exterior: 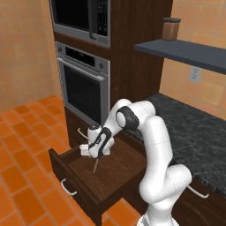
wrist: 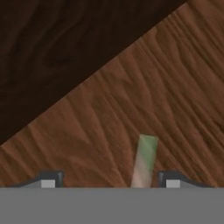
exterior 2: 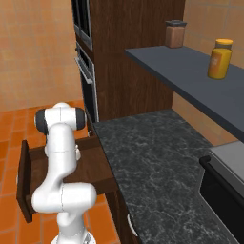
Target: Take a straw from the drawer in front and place it inside the glass cup on the dining counter.
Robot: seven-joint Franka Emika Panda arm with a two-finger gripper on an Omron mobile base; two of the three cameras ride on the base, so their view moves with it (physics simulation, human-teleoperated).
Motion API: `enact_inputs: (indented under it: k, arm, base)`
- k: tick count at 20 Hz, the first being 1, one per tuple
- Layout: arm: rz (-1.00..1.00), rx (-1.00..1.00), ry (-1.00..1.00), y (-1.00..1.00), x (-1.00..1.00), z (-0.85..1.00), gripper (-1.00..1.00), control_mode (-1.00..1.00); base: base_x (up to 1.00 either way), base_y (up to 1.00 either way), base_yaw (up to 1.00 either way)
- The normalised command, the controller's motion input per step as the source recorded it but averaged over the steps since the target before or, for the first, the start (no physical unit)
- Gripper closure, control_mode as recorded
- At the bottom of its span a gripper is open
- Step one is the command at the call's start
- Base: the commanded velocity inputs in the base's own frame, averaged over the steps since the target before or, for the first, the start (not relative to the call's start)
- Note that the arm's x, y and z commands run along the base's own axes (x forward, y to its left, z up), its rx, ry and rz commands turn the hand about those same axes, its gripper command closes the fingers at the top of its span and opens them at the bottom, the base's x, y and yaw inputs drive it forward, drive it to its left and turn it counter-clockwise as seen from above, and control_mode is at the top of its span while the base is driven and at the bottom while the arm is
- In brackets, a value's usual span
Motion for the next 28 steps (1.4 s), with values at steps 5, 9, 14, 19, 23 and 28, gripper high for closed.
enact_inputs:
  k: [5,9,14,19,23,28]
  arm:
    - [0.0,0.0,0.0,0.0,-0.09,-0.06,1.0,-1.0]
    - [0.0,0.0,0.0,0.0,-0.3,0.02,1.0,-1.0]
    - [0.0,0.02,-0.06,-0.03,-0.4,0.45,1.0,-1.0]
    - [0.0,0.12,-0.16,-0.03,-0.48,1.0,1.0,-1.0]
    - [0.0,0.15,-0.06,0.0,-0.1,1.0,1.0,-1.0]
    - [0.0,0.09,-0.03,0.0,0.13,1.0,1.0,-1.0]
  base:
    - [0.0,0.0,0.0]
    - [0.0,0.0,0.0]
    - [0.0,0.0,0.0]
    - [0.0,0.0,0.0]
    - [0.0,0.0,0.0]
    - [0.0,0.0,0.0]
